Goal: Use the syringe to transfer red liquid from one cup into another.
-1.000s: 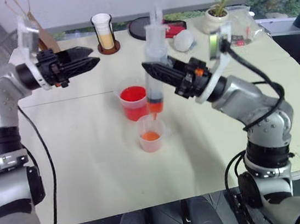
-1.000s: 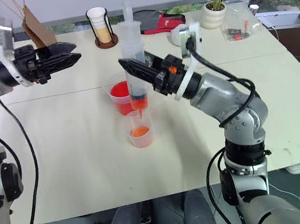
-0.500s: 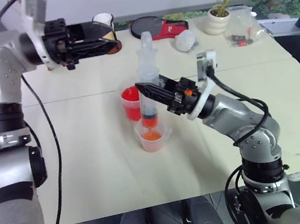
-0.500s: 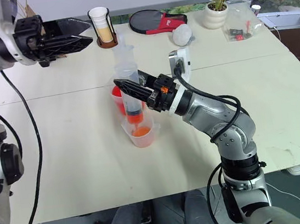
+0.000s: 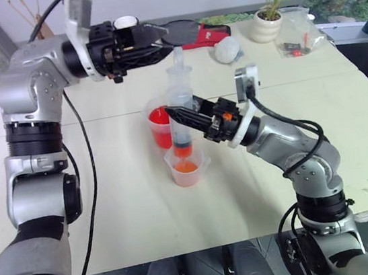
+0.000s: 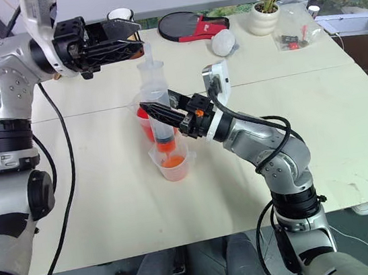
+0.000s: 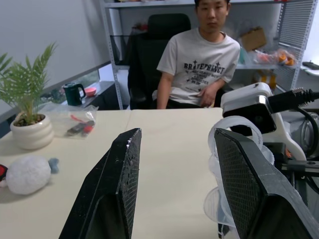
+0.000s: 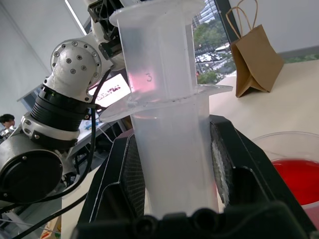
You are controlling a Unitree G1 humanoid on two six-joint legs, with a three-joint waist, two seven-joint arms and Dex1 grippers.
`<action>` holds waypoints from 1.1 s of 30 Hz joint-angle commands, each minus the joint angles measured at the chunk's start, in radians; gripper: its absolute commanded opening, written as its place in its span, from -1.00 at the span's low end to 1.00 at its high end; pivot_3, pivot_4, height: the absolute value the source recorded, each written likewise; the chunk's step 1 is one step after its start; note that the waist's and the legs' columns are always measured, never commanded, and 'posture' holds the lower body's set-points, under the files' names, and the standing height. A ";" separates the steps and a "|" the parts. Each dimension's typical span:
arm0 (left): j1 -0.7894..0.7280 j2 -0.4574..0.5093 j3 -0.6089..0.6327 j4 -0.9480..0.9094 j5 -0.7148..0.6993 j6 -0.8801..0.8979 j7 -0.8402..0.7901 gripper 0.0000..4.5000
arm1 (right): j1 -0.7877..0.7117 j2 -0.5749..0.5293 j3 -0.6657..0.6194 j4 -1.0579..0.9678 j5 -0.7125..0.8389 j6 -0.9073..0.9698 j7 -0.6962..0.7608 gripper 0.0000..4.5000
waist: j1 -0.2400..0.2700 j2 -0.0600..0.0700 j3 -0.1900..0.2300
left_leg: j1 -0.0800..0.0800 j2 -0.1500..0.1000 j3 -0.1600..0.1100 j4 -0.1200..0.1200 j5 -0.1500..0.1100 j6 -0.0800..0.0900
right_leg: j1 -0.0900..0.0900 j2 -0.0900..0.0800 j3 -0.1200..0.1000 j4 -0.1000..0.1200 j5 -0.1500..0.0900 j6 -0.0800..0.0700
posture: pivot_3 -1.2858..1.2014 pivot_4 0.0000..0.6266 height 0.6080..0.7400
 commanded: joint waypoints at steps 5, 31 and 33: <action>-0.024 0.034 -0.004 -0.004 0.011 -0.013 -0.038 0.05 | -0.023 0.006 -0.002 -0.008 -0.008 -0.045 0.019 -0.36 | 0.000 0.000 0.000 | 0.000 0.000 0.000 0.000 0.000 0.000 | 0.000 0.000 0.000 0.000 0.000 0.000 | 0.03 -0.52 1.00; 0.037 -0.028 -0.033 -0.142 -0.039 0.074 -0.053 -0.98 | -0.025 -0.004 0.015 0.007 -0.051 -0.070 0.047 -0.36 | 0.000 0.000 0.000 | 0.000 0.001 0.000 0.000 0.000 0.000 | 0.000 0.000 0.000 0.000 0.000 0.000 | 0.03 -0.52 1.00; 0.057 -0.034 -0.035 -0.162 -0.045 0.086 -0.044 -0.98 | -0.040 -0.014 0.008 0.019 -0.069 -0.084 0.053 -0.36 | 0.001 0.000 0.000 | 0.000 0.001 0.000 0.000 0.000 0.000 | 0.000 0.000 0.000 0.000 0.000 0.000 | 0.03 -0.52 1.00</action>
